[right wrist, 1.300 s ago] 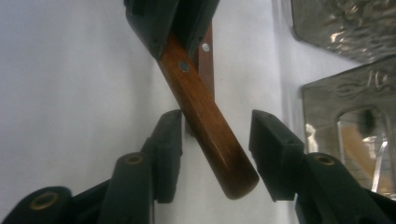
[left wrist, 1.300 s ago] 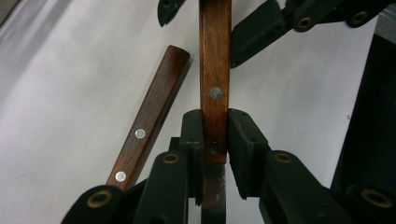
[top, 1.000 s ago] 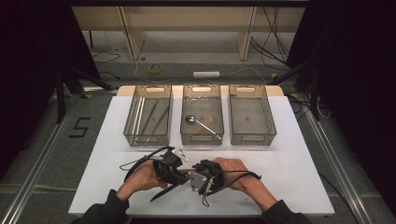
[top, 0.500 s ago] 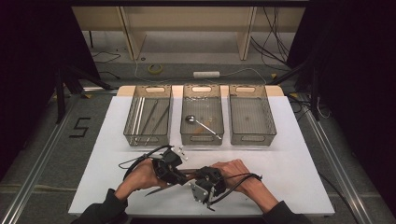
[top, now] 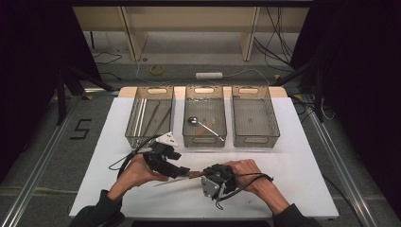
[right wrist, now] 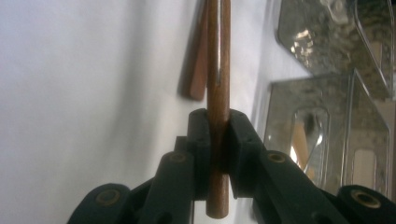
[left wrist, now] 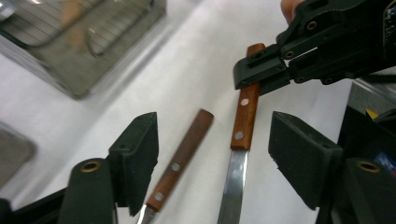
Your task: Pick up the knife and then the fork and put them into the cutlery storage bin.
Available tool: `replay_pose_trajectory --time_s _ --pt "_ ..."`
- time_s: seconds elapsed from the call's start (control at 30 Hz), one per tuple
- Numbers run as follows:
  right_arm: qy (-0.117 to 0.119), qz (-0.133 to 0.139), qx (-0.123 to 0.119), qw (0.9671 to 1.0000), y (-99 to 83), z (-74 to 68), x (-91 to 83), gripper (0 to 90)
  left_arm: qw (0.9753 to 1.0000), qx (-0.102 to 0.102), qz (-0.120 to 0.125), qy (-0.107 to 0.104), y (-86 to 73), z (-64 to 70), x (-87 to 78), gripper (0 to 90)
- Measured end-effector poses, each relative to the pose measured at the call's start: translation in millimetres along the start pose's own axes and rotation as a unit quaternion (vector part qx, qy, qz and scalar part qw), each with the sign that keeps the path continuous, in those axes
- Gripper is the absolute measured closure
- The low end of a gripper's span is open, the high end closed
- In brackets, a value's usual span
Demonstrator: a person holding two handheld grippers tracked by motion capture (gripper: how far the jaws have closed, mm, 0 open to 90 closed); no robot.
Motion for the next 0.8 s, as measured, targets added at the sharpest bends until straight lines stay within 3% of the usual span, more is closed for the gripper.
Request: replay_pose_trajectory --time_s 0.2,0.33,0.53,0.67,0.8 --pt "0.001 -0.023 0.035 0.9991 -19.0 0.8 -4.5 81.5 0.9989 0.0 0.041 0.02 8.0 -5.4 -9.6 27.3" --pt "-0.006 -0.032 0.05 0.9982 -29.6 4.3 -6.5 81.5 0.9967 -0.001 0.074 0.035 12.8 -8.9 -16.5 25.7" --pt "-0.008 -0.041 0.092 0.9949 -47.3 11.7 -11.3 81.5 0.9934 0.0 0.101 0.054 15.0 -14.6 -25.9 23.8" --pt "-0.007 -0.046 0.134 0.9899 -59.8 16.5 -14.6 81.5 0.9932 -0.002 0.103 0.055 12.5 -17.2 -26.8 21.7" --pt "-0.003 -0.047 0.179 0.9827 -69.6 20.7 -17.5 81.4 0.9921 -0.006 0.11 0.06 10.5 -20.0 -26.2 21.4"
Point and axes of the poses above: each handheld gripper's, and its own axes: x roughly forward along the jaws, y roughly out of its top, z roughly to its right, the point moved 9 cm from there along x, roughly forward along the jaws, and after that the axes turned 6 degrees about -x, right-handed, at the moved point
